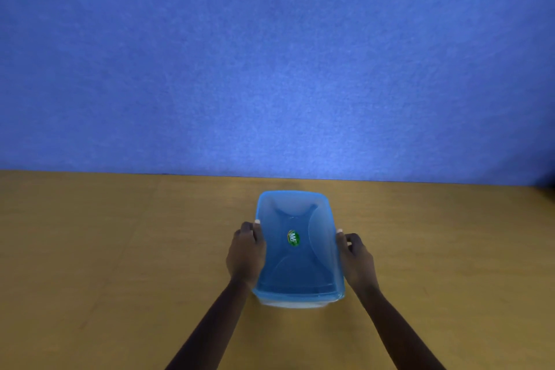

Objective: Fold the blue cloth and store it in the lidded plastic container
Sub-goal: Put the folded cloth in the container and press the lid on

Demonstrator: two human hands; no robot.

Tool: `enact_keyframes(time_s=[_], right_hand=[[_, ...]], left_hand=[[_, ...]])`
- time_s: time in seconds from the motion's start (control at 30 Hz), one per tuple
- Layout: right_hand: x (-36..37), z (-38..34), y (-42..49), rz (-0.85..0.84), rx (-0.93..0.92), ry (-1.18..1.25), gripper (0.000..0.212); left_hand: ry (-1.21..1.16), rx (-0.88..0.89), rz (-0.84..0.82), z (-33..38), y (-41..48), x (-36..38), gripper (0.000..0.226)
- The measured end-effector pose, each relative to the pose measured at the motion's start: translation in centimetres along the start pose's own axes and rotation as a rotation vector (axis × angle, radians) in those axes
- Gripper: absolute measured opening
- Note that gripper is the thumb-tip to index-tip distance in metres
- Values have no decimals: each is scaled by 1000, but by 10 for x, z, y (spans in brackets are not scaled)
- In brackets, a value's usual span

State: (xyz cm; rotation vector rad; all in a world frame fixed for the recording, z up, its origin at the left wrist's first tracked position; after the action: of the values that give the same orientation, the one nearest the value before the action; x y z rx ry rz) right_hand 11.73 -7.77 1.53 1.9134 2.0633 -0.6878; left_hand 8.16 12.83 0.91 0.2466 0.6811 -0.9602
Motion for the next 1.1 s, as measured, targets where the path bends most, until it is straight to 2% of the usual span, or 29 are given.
enact_keyframes(time_s=[0.2, 0.4, 0.63, 0.87, 1.1], right_hand=[[2, 4, -29, 18, -6, -28, 38], [7, 11, -43, -29, 101, -24, 44], [10, 4, -48, -36, 107, -43, 43], [11, 2, -53, 0, 49, -45, 30], [13, 6, -51, -17, 60, -23, 34]], left_hand=[[34, -27, 16, -6, -29, -6, 38], [-38, -85, 11, -7, -42, -10, 30], [-82, -127, 9, -5, -44, -11, 31], [-90, -119, -27, -4, -44, -9, 32], [-134, -97, -49, -9, -40, -6, 36]])
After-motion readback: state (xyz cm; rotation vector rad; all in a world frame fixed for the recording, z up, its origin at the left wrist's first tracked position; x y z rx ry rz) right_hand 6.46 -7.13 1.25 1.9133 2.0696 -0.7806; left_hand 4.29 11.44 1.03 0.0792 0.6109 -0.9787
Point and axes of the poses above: each hand's wrist, its own y-axis towards the middle knuckle, its own x-axis out of the palm, z = x × y, the point moved 4 cm from there along y, towards the middle knuckle, and after that the axes turned 5 degrees about -z, right-handed, at the moved point
